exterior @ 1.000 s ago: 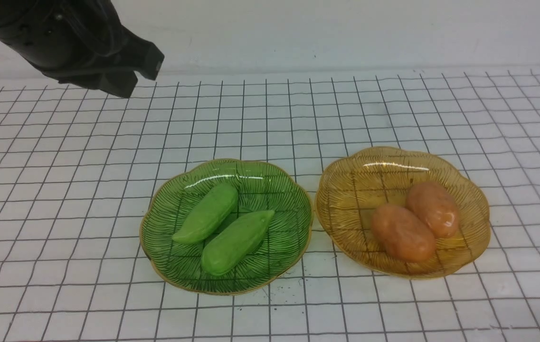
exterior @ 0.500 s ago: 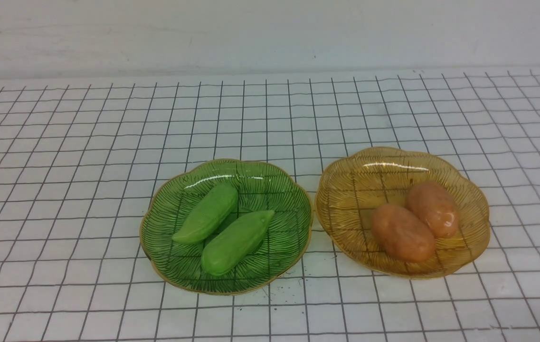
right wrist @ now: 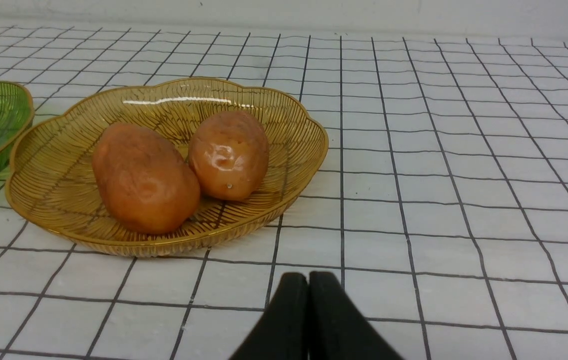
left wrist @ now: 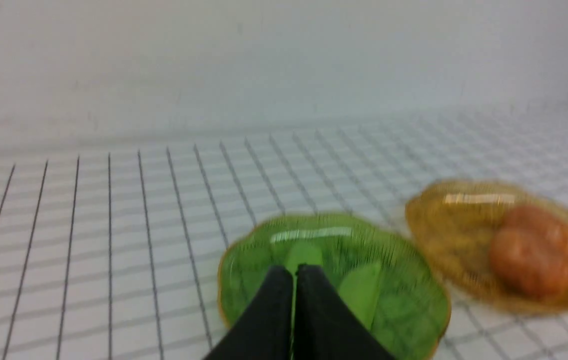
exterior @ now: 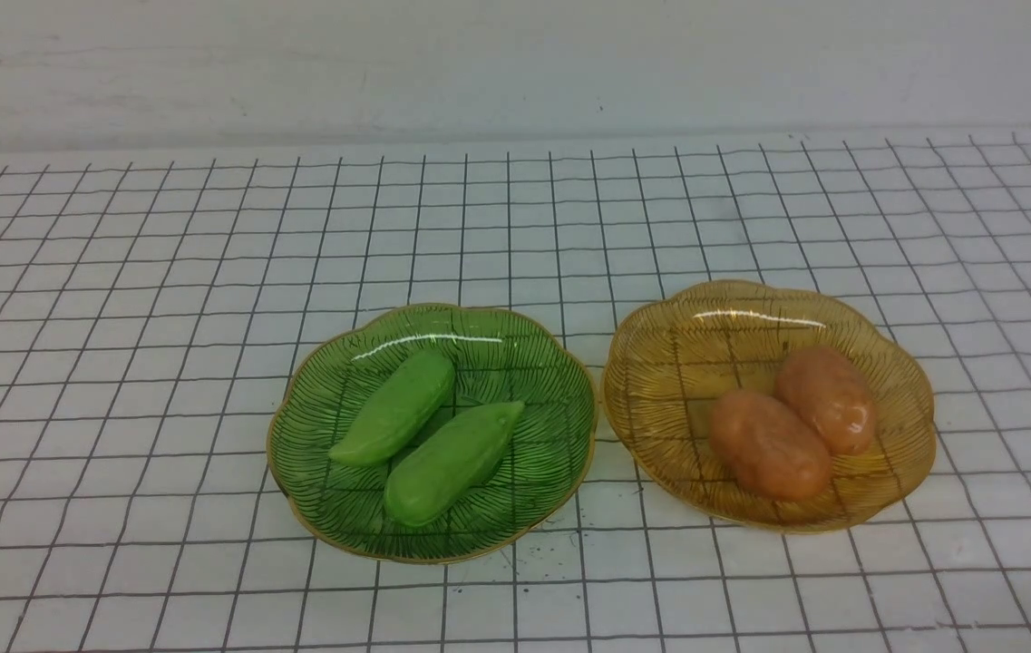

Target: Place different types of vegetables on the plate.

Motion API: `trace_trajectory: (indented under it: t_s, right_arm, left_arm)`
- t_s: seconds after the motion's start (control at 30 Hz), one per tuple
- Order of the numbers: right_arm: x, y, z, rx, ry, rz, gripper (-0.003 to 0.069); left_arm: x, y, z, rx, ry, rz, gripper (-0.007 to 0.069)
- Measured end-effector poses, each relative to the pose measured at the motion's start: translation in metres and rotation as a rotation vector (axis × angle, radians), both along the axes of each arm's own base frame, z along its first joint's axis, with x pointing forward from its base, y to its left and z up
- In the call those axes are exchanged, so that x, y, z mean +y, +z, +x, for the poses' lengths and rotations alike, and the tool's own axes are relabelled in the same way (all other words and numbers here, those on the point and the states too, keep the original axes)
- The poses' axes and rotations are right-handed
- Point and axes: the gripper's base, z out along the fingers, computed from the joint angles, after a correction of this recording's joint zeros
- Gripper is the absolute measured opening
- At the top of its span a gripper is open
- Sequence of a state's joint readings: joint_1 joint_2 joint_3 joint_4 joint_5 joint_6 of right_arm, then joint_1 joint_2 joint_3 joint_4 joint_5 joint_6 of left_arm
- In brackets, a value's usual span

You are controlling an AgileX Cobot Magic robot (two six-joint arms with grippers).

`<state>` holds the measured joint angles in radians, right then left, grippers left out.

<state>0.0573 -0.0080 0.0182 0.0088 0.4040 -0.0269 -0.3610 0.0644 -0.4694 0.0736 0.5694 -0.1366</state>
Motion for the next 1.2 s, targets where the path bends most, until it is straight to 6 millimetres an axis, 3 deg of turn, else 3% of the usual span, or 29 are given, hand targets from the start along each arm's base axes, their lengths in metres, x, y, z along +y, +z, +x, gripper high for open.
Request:
trace_trajectory:
  t_s: [0.2, 0.87, 0.97, 1.2]
  right_arm:
    - [0.0, 0.0, 0.0, 0.0, 0.0, 0.0, -0.0014]
    - [0.0, 0.0, 0.0, 0.0, 0.0, -0.001, -0.0015]
    - [0.0, 0.0, 0.0, 0.0, 0.0, -0.001, -0.0015]
    - [0.0, 0.0, 0.0, -0.002, 0.005, -0.022, -0.0015]
  left_arm:
    - [-0.006, -0.024, 0.011, -0.102, -0.016, -0.047, -0.0008]
    - [-0.011, -0.121, 0.03, 0.125, 0.029, 0.045, -0.0008]
    - [-0.007, -0.132, 0.031, 0.146, 0.097, 0.033, -0.0008]
    - [0.001, -0.137, 0.032, 0.186, 0.256, 0.06, -0.0008]
